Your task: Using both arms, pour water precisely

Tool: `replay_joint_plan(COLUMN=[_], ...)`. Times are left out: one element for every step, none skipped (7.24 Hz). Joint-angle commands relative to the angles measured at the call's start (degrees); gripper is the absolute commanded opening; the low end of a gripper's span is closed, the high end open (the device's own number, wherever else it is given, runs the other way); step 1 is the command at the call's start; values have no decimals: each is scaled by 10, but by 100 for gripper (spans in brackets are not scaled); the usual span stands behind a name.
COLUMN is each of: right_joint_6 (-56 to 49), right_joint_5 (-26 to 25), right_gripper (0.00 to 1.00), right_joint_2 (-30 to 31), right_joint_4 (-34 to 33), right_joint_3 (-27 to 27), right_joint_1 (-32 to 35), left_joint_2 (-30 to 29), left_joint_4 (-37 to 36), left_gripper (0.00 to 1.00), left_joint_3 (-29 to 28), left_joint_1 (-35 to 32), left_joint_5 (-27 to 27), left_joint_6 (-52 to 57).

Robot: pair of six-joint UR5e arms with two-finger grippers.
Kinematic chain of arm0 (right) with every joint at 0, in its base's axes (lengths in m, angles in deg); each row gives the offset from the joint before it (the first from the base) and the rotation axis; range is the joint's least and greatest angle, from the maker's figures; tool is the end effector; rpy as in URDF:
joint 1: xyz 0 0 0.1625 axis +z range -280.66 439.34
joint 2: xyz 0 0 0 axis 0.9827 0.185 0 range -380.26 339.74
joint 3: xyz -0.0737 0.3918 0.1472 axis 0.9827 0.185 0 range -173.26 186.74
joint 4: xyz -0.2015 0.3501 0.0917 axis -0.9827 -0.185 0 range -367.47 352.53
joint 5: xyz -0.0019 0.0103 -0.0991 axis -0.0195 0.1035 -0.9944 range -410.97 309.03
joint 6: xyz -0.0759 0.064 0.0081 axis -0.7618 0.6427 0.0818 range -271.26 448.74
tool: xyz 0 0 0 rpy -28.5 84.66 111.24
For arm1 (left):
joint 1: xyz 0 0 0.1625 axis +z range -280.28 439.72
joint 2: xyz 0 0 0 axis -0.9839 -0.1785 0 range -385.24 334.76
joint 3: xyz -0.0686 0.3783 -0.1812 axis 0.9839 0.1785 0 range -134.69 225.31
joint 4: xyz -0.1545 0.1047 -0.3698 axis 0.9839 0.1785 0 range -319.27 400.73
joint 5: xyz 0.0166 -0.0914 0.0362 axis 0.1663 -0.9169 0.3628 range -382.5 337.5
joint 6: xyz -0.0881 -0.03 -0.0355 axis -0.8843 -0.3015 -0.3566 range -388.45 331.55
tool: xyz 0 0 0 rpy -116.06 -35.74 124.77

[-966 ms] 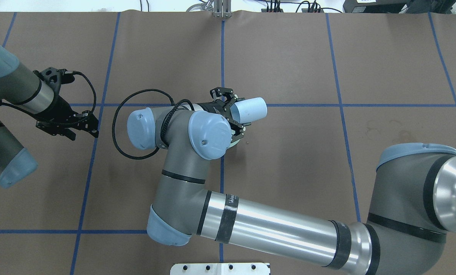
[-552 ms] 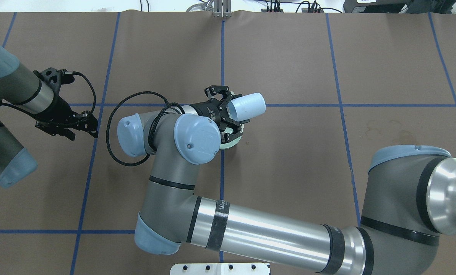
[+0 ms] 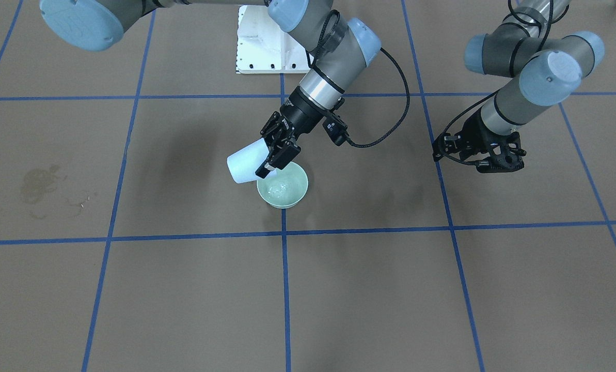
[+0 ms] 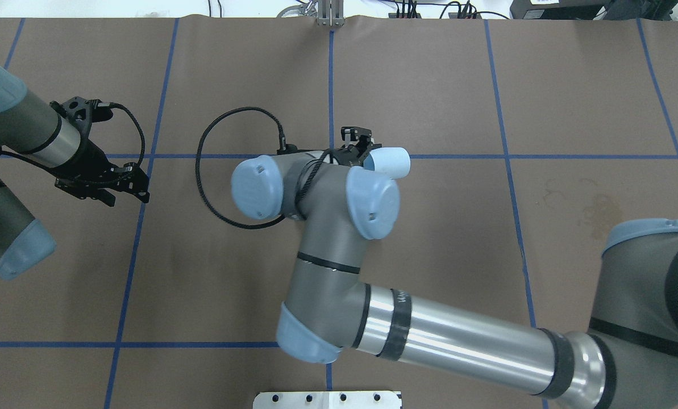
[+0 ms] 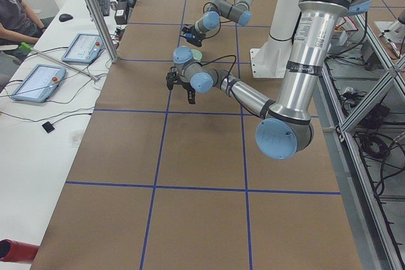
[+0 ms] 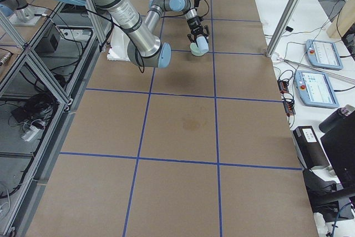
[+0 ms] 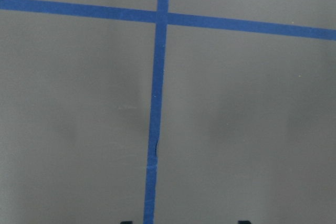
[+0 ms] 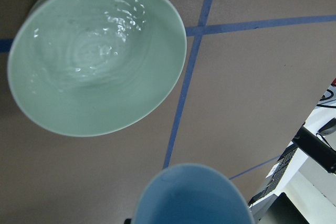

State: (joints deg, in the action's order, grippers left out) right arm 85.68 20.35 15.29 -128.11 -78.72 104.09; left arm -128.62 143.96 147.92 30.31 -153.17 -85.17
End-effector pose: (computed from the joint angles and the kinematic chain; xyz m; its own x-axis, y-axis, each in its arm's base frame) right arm -0.5880 -0.4529 0.1657 0.4462 -0.8360 -0.3195 0.8823 0.3511 0.3136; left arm 0.3228 -0.4818 0.3996 0.5902 -0.0492 -0.8057 -0.0193 0.9970 -0.0750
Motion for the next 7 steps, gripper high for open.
replay_joint_plan(right_joint_6=[148, 193, 198, 216, 240, 358, 384], right_joint_5=[147, 233, 269, 287, 288, 289, 288], right_gripper=[0, 0, 0, 0, 0, 0, 0], right_joint_2=[151, 249, 323, 379, 421, 460, 520], right_joint_4=[116, 200, 279, 312, 345, 369, 440], right_joint_3=[-152, -209, -244, -264, -273, -282, -296], right_joint_1=[62, 100, 129, 157, 176, 184, 185], left_joint_2=[-17, -17, -17, -16, -16, -17, -17], left_joint_4=[-4, -4, -6, -6, -6, -6, -6], left_gripper=[74, 74, 74, 74, 74, 74, 74], left_joint_3=[8, 20, 37, 50, 54, 54, 55], left_joint_1=[2, 2, 2, 2, 2, 2, 1], left_joint_5=[2, 4, 7, 8, 9, 9, 9], left_joint_6=[-6, -11, -24, -36, -37, -37, -37])
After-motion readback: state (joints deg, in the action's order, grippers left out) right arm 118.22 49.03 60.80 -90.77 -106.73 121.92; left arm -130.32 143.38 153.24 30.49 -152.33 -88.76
